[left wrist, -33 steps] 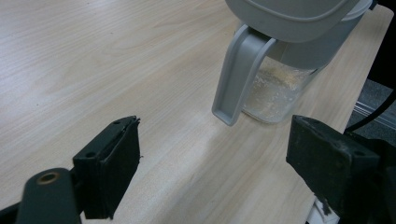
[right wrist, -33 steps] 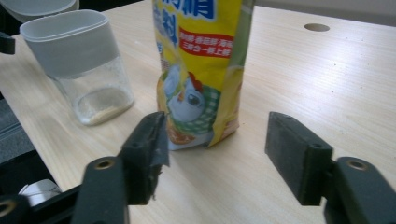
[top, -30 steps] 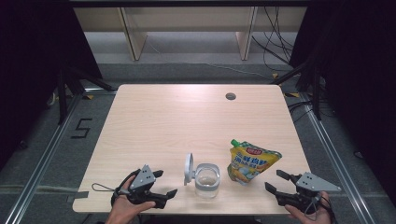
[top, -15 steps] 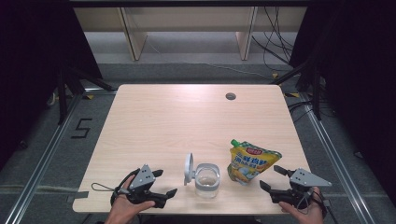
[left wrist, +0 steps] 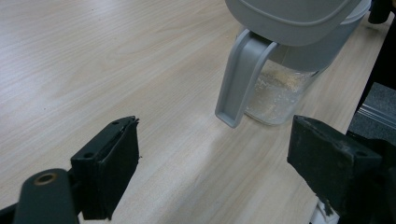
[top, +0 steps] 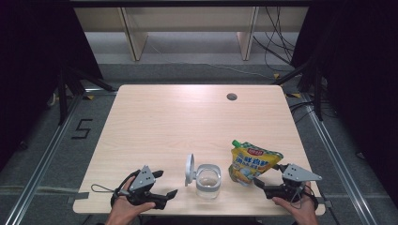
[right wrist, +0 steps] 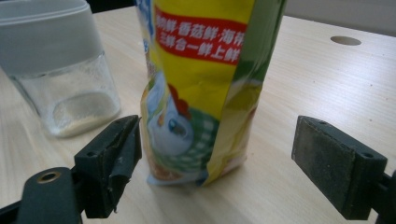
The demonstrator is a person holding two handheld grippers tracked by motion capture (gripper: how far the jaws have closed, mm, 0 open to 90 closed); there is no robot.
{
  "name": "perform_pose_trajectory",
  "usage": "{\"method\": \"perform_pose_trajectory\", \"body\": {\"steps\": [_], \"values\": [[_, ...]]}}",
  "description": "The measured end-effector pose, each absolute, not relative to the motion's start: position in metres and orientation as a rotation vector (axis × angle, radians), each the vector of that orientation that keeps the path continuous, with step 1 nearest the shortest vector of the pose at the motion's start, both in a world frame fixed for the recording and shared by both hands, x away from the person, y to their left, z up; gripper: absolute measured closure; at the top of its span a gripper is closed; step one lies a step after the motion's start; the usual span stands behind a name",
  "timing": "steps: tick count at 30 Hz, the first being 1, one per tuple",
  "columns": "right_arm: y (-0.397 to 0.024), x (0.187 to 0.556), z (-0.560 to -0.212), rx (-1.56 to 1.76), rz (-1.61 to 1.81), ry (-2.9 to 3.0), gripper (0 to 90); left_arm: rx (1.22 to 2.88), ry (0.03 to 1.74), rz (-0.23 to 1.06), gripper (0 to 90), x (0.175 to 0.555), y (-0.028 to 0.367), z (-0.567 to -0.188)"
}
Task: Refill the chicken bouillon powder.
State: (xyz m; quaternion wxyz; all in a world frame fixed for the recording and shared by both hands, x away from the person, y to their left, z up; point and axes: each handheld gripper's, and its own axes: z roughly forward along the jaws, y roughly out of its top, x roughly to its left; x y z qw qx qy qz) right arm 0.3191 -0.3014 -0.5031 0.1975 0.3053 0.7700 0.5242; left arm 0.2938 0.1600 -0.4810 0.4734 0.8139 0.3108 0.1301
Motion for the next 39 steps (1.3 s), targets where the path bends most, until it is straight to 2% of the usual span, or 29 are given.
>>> {"method": "perform_pose_trajectory", "body": {"steps": [24, 35, 39], "values": [[-0.282, 0.339, -0.512, 0.819, 1.566, 2.121, 18.9, 1.998, 0.758, 0.312, 15.9, 0.294, 0.158, -0.483], [-0.28, 0.341, -0.514, 0.831, 1.575, 2.124, 22.0, 2.015, 0.744, 0.325, 15.9, 0.294, 0.158, -0.484], [-0.278, 0.341, -0.514, 0.876, 1.64, 2.135, 25.8, 2.013, 0.749, 0.307, 15.8, 0.294, 0.157, -0.484]]}}
